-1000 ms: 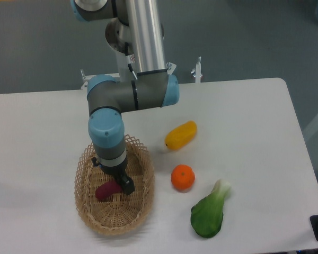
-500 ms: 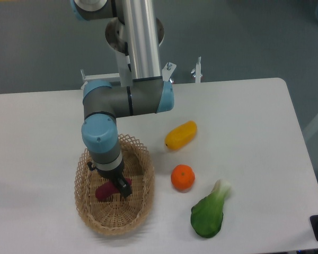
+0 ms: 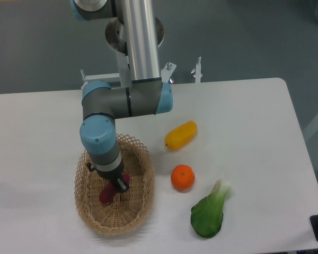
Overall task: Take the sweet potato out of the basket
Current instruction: 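Lift the held sweet potato out of the basket and carry it away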
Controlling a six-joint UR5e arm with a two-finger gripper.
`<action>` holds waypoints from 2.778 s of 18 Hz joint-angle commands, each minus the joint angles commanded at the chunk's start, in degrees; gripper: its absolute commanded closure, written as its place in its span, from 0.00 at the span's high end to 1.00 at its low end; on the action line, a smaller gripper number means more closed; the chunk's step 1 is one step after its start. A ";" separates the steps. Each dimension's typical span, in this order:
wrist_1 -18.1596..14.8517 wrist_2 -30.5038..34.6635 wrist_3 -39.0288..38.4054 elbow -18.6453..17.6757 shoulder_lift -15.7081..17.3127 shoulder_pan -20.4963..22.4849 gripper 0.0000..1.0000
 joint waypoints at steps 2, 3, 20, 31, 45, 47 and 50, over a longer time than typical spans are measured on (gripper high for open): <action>0.00 0.00 -0.09 0.26 0.26 0.00 0.38; 0.00 0.00 -0.09 0.35 0.26 0.00 0.38; -5.44 -3.16 7.37 6.59 8.00 15.54 0.38; -12.30 -4.31 24.15 8.96 10.20 29.70 0.38; -12.39 -4.66 27.42 8.79 10.20 31.99 0.38; -12.39 -4.83 27.34 8.79 10.20 31.99 0.38; -12.39 -4.83 27.07 8.79 10.28 31.99 0.38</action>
